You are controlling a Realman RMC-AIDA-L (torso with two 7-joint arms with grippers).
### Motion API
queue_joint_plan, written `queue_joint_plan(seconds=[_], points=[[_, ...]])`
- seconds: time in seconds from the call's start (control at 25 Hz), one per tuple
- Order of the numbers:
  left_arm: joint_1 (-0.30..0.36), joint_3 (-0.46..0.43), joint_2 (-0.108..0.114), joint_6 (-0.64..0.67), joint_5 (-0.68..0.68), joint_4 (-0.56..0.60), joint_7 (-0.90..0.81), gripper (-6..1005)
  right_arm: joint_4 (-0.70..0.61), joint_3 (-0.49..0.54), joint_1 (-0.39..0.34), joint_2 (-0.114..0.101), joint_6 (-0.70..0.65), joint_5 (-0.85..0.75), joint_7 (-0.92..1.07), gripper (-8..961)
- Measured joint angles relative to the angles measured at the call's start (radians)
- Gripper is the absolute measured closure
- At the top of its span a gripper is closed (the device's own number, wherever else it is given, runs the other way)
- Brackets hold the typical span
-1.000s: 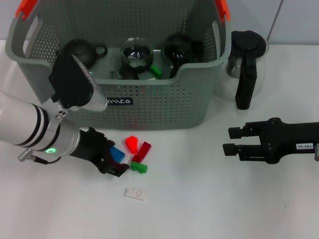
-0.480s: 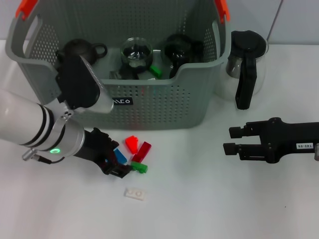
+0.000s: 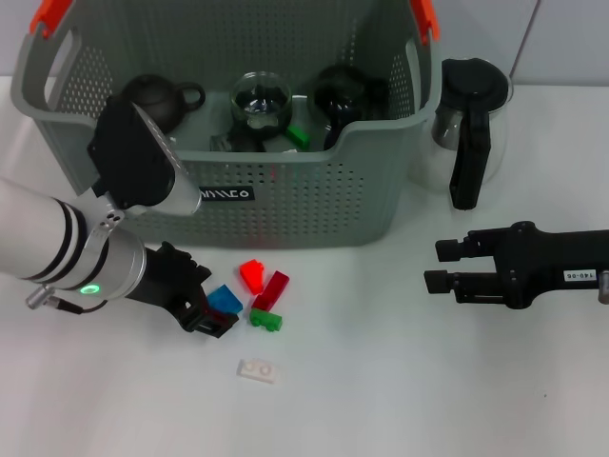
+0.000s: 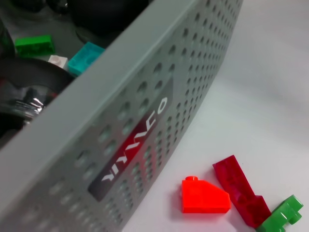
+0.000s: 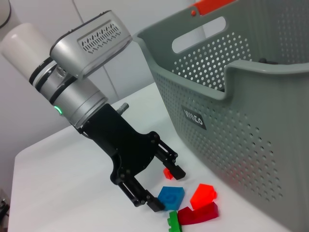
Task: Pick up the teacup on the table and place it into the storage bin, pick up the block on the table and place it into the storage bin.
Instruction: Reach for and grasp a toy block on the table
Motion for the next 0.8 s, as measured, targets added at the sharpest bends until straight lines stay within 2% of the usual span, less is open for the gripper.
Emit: queue_joint_plan(seconds=[0.48,0.8], points=[[-0.008,0.0,0.001,0.025,0.002,-0.009,-0.001,306,0.0,0.0,0.0,0.0,0.0,0.0,-0.002,369],[-0.009,0.0,0.001,0.028,0.017,-0.004,-0.022,604,0.0,0.0,-0.001,0.0,0.0,0.0,-0.005,369]])
